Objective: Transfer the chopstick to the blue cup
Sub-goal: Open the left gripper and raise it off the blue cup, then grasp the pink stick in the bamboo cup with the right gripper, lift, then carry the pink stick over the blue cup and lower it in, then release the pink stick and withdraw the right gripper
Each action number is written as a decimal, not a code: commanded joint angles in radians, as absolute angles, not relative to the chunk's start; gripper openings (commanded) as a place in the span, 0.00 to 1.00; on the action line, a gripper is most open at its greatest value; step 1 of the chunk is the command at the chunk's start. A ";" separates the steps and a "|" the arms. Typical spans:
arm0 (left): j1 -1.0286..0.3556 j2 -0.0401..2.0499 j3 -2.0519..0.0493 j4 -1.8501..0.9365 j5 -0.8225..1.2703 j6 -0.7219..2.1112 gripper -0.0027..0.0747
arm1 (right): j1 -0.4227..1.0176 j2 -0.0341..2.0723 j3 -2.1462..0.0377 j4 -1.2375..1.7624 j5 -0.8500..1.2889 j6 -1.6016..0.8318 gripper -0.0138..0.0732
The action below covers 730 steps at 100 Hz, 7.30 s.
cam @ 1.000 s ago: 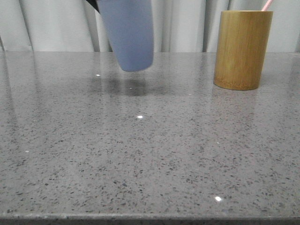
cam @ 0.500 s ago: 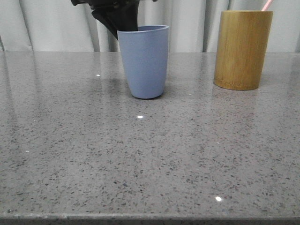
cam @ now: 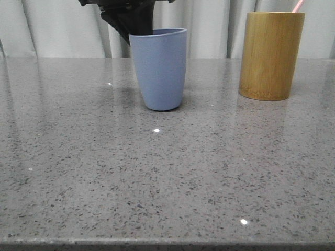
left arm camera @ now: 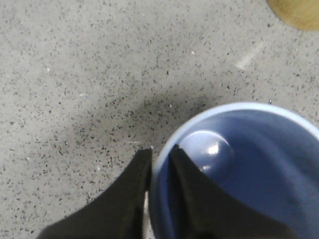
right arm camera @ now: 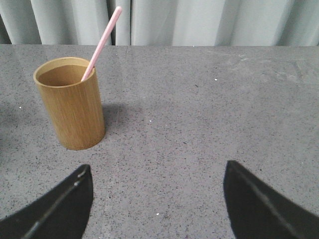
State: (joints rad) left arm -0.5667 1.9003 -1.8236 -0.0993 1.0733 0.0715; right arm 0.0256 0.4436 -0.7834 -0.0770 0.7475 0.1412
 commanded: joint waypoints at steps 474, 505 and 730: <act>-0.073 0.572 -0.828 -0.101 0.841 0.055 0.73 | 0.128 1.287 -0.972 0.127 -0.468 0.138 0.08; -0.073 0.572 -0.828 -0.101 0.841 0.055 0.73 | 0.131 1.126 -1.013 0.127 -0.478 0.181 0.08; -0.073 0.572 -0.828 -0.103 0.841 0.055 0.73 | 0.271 1.067 -1.031 -0.226 -0.061 0.376 0.63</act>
